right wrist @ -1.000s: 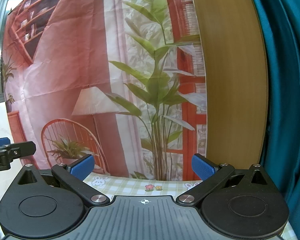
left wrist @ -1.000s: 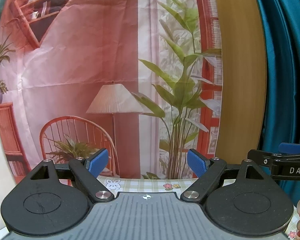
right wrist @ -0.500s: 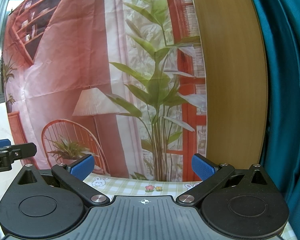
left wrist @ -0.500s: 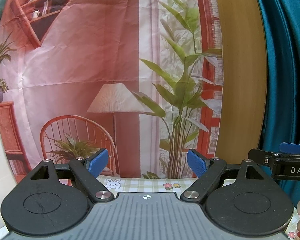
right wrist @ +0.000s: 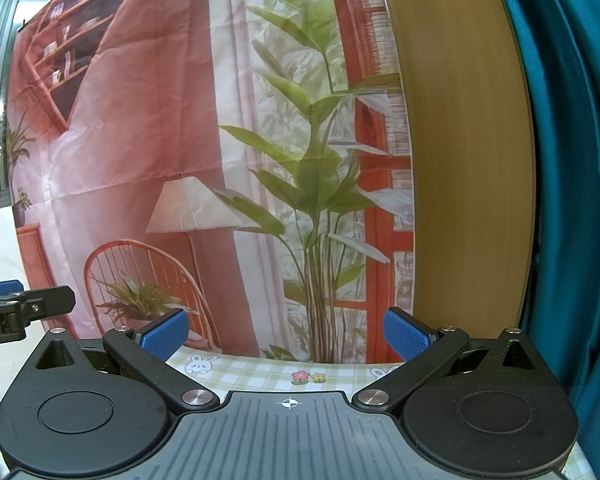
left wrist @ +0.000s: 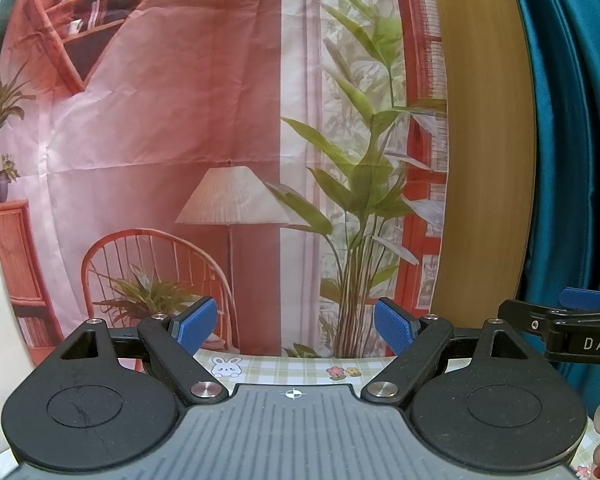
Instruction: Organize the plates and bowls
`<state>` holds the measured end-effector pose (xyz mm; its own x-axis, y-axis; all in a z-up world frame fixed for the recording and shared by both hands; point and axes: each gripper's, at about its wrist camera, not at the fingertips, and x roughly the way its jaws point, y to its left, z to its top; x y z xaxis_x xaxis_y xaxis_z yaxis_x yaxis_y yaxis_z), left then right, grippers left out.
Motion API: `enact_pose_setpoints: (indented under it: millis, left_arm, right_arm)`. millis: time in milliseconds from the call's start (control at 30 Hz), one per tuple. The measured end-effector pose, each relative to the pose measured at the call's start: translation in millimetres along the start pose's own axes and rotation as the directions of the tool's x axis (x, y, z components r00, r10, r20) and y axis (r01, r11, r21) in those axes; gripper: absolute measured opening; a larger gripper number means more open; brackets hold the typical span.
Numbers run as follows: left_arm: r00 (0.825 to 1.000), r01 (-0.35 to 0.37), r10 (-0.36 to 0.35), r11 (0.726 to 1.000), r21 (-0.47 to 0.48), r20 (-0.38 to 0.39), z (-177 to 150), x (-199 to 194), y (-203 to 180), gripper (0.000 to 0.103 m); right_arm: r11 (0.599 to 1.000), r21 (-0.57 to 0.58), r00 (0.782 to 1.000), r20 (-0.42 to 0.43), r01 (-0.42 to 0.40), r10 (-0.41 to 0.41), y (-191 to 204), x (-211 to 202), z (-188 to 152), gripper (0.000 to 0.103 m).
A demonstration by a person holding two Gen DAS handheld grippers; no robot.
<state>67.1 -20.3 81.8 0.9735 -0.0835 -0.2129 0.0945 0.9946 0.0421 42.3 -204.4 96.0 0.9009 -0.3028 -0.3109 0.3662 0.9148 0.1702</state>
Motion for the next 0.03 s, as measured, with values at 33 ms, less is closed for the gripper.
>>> enact_pose_setpoints:
  millis: [33]
  left_arm:
    - [1.0, 0.0, 0.0, 1.0, -0.001, -0.001, 0.0, 0.0, 0.0, 0.087]
  right_arm:
    - [1.0, 0.0, 1.0, 0.0, 0.0, 0.0, 0.3, -0.3, 0.1, 0.103]
